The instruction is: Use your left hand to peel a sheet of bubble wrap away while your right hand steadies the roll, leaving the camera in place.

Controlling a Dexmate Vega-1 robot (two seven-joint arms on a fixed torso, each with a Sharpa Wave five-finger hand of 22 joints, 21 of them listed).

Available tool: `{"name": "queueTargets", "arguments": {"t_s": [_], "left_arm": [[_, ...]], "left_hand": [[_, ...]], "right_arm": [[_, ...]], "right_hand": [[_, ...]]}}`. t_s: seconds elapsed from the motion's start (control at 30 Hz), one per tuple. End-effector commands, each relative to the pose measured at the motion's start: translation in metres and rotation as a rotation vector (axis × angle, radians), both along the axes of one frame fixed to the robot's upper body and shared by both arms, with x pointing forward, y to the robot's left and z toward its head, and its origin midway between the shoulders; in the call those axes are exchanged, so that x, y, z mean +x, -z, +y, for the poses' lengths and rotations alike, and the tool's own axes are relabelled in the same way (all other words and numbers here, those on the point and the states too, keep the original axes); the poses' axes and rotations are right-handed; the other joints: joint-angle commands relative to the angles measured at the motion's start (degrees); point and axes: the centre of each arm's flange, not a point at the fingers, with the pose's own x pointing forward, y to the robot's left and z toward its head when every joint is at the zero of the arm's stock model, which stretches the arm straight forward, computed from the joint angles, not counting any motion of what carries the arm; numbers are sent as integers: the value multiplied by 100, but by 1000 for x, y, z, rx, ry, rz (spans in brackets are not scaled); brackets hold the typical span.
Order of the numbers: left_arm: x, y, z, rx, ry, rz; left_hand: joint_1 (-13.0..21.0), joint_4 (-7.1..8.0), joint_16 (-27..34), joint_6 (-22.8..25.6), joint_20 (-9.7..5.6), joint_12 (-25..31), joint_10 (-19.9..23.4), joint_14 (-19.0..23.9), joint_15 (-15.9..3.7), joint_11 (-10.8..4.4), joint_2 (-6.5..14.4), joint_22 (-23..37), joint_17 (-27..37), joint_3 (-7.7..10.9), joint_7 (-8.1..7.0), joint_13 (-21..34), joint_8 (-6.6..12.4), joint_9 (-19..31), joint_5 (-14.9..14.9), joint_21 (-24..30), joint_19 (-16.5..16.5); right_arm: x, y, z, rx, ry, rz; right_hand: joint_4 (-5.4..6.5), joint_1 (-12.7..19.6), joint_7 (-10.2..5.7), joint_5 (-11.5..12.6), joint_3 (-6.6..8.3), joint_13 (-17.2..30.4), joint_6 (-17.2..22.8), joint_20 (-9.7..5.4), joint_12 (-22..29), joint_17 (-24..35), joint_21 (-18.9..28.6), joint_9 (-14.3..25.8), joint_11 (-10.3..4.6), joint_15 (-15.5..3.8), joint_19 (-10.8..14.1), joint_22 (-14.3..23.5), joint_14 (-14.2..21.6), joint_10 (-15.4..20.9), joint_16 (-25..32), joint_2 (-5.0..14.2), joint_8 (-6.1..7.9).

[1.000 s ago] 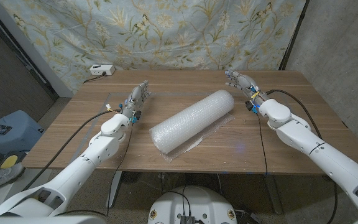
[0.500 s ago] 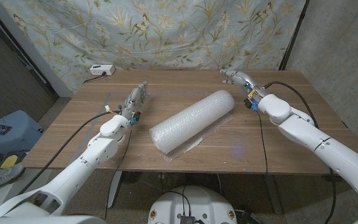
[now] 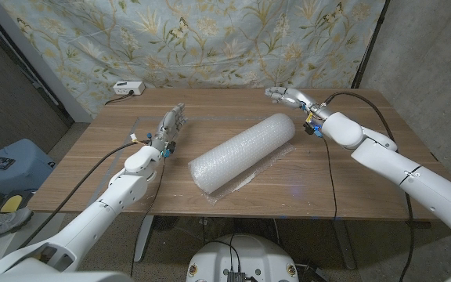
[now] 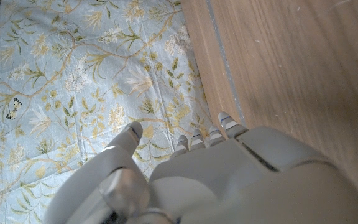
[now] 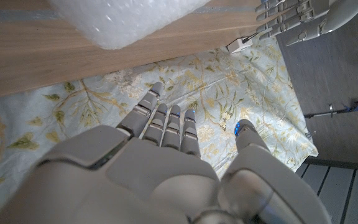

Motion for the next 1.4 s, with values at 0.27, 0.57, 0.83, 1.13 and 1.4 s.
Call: {"name": "queueTargets", "arguments": {"t_s": [0.27, 0.57, 0.83, 1.13, 1.4], "left_arm": [[-2, 3, 3, -19, -16, 1], [-2, 3, 2, -16, -15, 3], [-4, 3, 1, -9, -14, 8], [-4, 3, -6, -2, -11, 17], [-3, 5, -8, -3, -5, 20]], "left_hand": [[63, -43, 8, -29, 28, 2, 3, -8, 18, 24, -2, 33, 24, 12, 37, 26, 24, 11, 24, -41, 50], [76, -61, 11, -29, 37, 2, 8, 0, 21, 22, 3, 33, 25, 12, 43, 26, 24, 12, 26, -50, 62], [83, -72, 12, -31, 35, 5, 17, 6, 25, 31, 5, 34, 26, 10, 46, 27, 24, 12, 27, -55, 70], [93, -87, 16, -19, 38, 13, 41, 19, 25, 34, 9, 35, 26, 7, 45, 27, 29, 12, 27, -63, 82], [100, -99, 21, -2, 35, 17, 57, 36, 25, 30, 11, 35, 27, 4, 44, 28, 35, 13, 28, -69, 93]], "right_arm": [[-20, -16, 40, -390, 61, -166], [-30, -16, 45, -496, 73, -204], [-38, -14, 47, -639, 86, -217], [-44, -13, 46, -746, 90, -224], [-47, -15, 48, -847, 71, -208]], "right_hand": [[-132, 153, -59, -21, 20, 23, -27, 19, 4, -13, -12, 19, -81, -73, -49, 28, -21, -15, 16, -50, -2], [-232, 238, -53, -28, 25, 26, -48, 99, 6, -24, -3, 22, -53, -19, -56, 27, -15, -18, 21, -92, 2], [-424, 465, -100, -28, 82, 28, -191, 148, -33, -37, -13, 26, -57, 25, -123, 25, -84, -155, 1, -137, -17], [-567, 699, -68, -23, 130, 30, -259, 172, -45, -44, -18, 29, -100, 28, -182, 23, -162, -249, -15, -222, 2], [-639, 925, 5, -12, 160, 34, -281, 182, -53, -49, -29, 34, -113, 31, -262, 21, -238, -341, -24, -360, 33]]}}
